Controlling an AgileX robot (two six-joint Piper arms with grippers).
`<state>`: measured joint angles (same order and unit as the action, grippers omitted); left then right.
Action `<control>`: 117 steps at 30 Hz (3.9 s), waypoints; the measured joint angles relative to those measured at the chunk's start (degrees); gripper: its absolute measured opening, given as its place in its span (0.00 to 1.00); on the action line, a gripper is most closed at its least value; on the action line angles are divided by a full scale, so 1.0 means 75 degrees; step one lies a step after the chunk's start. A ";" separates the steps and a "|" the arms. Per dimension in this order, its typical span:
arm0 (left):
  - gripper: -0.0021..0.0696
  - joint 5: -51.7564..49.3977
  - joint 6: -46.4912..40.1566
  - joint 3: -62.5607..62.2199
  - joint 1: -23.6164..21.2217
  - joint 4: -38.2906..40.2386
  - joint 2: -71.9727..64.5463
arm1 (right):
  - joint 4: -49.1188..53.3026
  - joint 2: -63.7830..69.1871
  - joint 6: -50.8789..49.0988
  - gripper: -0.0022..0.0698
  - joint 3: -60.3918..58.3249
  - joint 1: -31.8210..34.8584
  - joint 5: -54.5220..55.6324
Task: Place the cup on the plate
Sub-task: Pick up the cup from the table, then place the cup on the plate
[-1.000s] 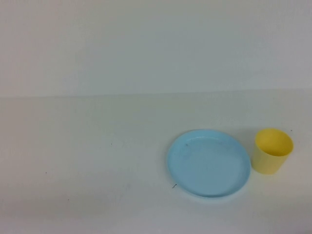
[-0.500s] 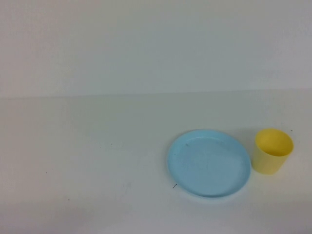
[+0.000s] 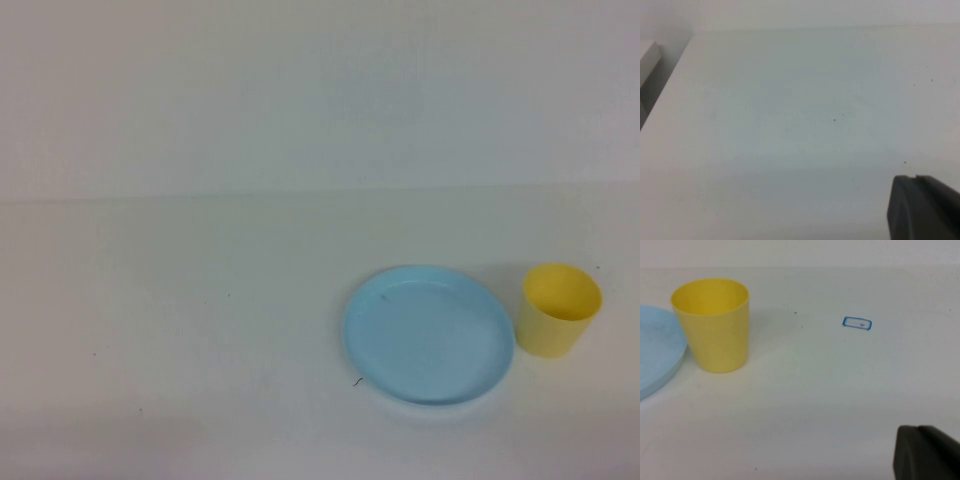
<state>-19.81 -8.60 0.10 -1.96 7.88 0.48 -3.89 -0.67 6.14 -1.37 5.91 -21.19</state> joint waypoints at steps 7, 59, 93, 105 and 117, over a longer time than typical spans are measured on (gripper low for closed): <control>0.03 0.0000 0.0000 0.0000 0.0000 0.0000 0.0000 | 0.0000 0.0000 0.0000 0.03 0.0000 0.0000 0.0000; 0.03 0.0000 0.0113 0.0000 0.0000 0.0000 0.0000 | -0.1376 1.3868 0.1596 0.44 1.2799 -0.1520 -0.6562; 0.03 0.0000 0.0113 0.0000 0.0000 0.0000 0.0000 | -0.0116 1.6018 0.1182 0.49 1.2863 -0.1818 -0.6064; 0.03 0.0000 0.0113 0.0000 0.0000 0.0000 0.0000 | 0.0052 1.6289 0.1151 0.07 1.3487 -0.1818 -0.6331; 0.03 0.0000 0.0113 0.0000 0.0000 0.0000 0.0000 | -0.1399 1.5535 0.1253 0.07 1.4251 -0.2466 -0.6497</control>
<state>-19.81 -7.75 0.10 -1.96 7.88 0.48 -14.38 115.85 15.53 105.51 -12.58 -69.92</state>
